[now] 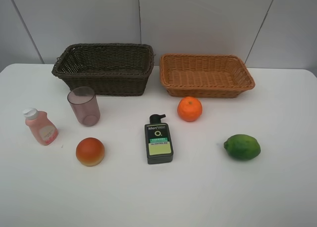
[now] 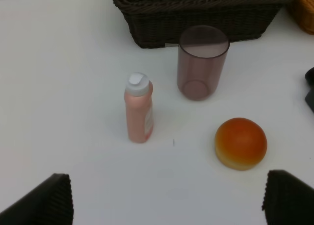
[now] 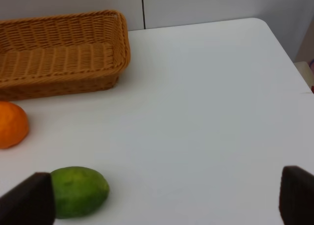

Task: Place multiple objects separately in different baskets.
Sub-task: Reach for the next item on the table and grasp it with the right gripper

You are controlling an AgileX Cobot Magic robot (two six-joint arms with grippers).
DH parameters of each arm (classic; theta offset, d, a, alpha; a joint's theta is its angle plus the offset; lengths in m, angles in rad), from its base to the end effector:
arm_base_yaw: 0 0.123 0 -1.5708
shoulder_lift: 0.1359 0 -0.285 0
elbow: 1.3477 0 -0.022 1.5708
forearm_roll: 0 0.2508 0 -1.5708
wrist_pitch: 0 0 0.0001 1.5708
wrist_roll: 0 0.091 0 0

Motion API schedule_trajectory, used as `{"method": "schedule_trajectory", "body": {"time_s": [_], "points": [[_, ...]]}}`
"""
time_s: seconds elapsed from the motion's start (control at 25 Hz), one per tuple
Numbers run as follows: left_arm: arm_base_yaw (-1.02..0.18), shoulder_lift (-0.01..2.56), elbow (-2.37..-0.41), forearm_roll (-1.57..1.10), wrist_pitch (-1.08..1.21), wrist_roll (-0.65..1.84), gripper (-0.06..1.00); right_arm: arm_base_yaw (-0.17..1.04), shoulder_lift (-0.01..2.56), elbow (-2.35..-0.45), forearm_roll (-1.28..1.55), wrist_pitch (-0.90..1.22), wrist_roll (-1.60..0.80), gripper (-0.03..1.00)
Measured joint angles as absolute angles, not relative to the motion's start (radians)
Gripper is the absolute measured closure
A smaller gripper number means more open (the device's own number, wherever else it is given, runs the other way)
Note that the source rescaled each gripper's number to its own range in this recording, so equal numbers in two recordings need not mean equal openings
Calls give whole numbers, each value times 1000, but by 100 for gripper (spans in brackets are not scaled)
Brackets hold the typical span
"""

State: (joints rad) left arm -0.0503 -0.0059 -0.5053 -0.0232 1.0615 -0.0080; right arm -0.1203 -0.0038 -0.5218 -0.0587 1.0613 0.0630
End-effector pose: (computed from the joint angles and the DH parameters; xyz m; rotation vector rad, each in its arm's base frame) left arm -0.0065 -0.0015 0.2787 0.0443 2.0338 -0.0644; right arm -0.0086 -0.0037 0.2833 0.1884 2.0107 -0.1063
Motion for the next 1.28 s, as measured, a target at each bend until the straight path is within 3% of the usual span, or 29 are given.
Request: {"method": "schedule_trajectory", "body": {"time_s": [0.36,0.88,1.28], "points": [[-50,-6,-505,-23,1062,-8,-5,-71,72,-536,-14,1062,63,0],[-50,-6,-505,-23,1061,-8,-5,-70,785,-760,14,931,63,0],[-50,-6,-505,-23,1061,-8,-5,90,1245,-907,19,880,76,0]]}}
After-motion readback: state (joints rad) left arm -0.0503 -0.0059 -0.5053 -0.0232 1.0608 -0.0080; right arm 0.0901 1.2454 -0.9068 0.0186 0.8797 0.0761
